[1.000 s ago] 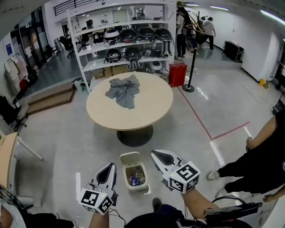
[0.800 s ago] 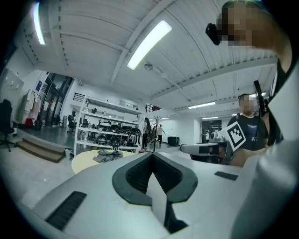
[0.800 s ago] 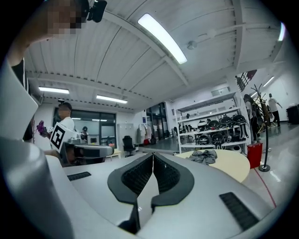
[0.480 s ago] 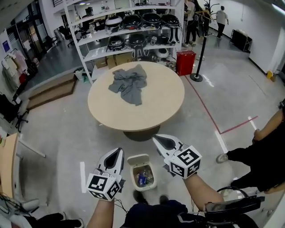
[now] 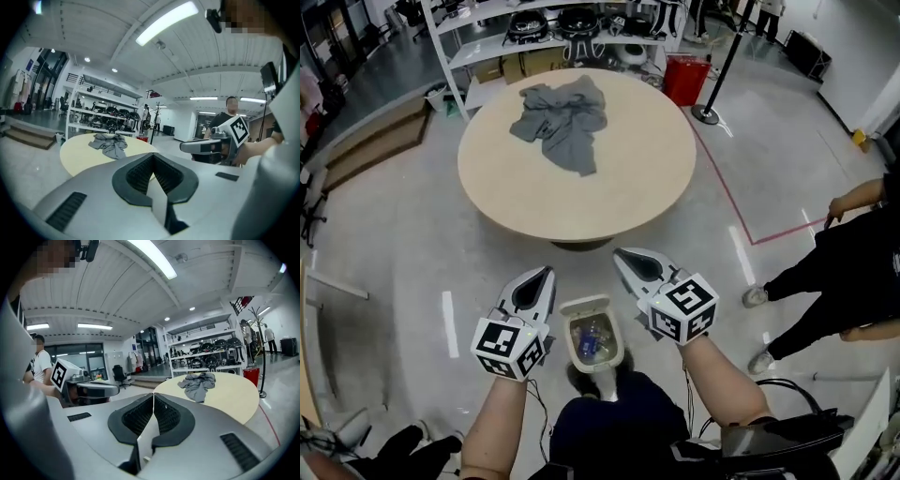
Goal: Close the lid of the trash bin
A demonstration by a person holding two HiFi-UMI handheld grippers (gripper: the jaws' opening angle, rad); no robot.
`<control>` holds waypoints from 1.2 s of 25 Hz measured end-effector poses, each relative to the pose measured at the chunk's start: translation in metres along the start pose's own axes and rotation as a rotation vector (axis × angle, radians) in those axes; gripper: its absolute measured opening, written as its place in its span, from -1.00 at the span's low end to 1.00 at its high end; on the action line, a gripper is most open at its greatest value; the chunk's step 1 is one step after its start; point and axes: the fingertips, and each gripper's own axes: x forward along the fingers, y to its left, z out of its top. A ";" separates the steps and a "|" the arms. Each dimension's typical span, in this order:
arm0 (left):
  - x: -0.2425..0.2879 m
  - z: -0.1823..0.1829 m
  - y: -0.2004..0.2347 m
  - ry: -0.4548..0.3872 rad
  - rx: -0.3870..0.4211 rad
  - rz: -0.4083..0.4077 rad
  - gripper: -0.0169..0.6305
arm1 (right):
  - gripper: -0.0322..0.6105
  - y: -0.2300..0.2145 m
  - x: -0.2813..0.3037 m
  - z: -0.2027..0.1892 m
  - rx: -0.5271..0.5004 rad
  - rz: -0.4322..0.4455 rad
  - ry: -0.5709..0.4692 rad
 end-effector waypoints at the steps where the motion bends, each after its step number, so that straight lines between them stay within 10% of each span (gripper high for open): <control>1: 0.009 -0.014 0.009 0.023 -0.018 0.002 -0.96 | -0.87 -0.005 0.009 -0.016 0.012 0.004 0.026; 17: 0.109 -0.337 0.091 0.514 -0.297 0.080 -0.96 | -0.87 -0.080 0.115 -0.323 0.189 0.058 0.458; 30: 0.094 -0.404 0.061 0.634 -0.352 0.066 -0.96 | -0.87 -0.064 0.094 -0.410 0.260 0.046 0.627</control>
